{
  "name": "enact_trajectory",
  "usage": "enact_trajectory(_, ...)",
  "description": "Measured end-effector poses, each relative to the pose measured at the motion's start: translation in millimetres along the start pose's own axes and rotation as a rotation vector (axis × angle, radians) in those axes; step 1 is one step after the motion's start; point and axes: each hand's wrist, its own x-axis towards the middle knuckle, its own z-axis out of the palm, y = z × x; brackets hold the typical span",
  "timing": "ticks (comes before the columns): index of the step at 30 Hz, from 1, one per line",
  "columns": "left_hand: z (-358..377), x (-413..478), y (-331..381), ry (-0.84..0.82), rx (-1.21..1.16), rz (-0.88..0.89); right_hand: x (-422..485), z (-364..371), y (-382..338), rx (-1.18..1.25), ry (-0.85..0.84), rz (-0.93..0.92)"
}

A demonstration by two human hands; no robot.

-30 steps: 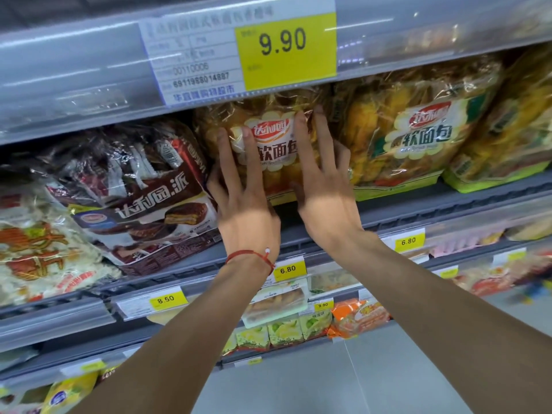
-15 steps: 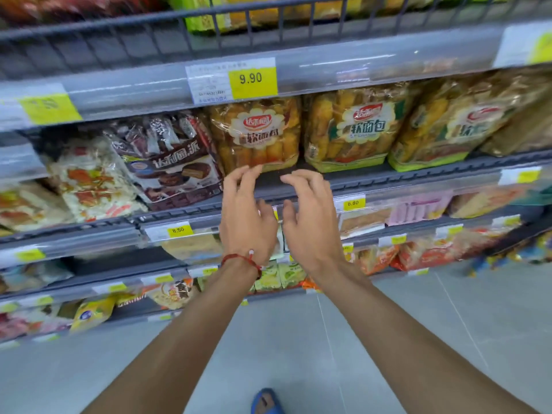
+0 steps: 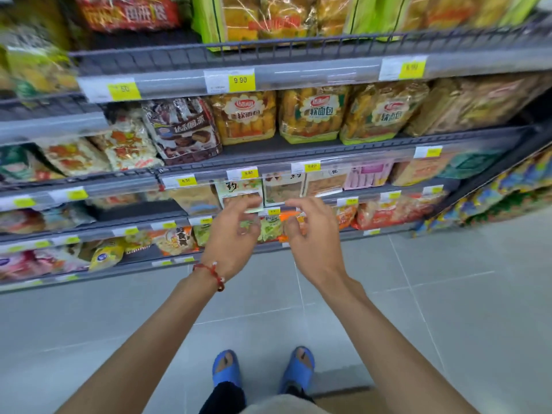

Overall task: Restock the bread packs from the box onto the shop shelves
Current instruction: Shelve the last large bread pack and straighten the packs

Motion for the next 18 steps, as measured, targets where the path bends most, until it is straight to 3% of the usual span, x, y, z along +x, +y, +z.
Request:
enact_trajectory(9,-27,-68,-1,-0.249,-0.094,0.077,-105,3,-35,0.052,0.166,0.169)
enact_trajectory(18,-67,-137,-42,-0.503,-0.087,0.111,-229,42,-83,0.159,0.419,0.507)
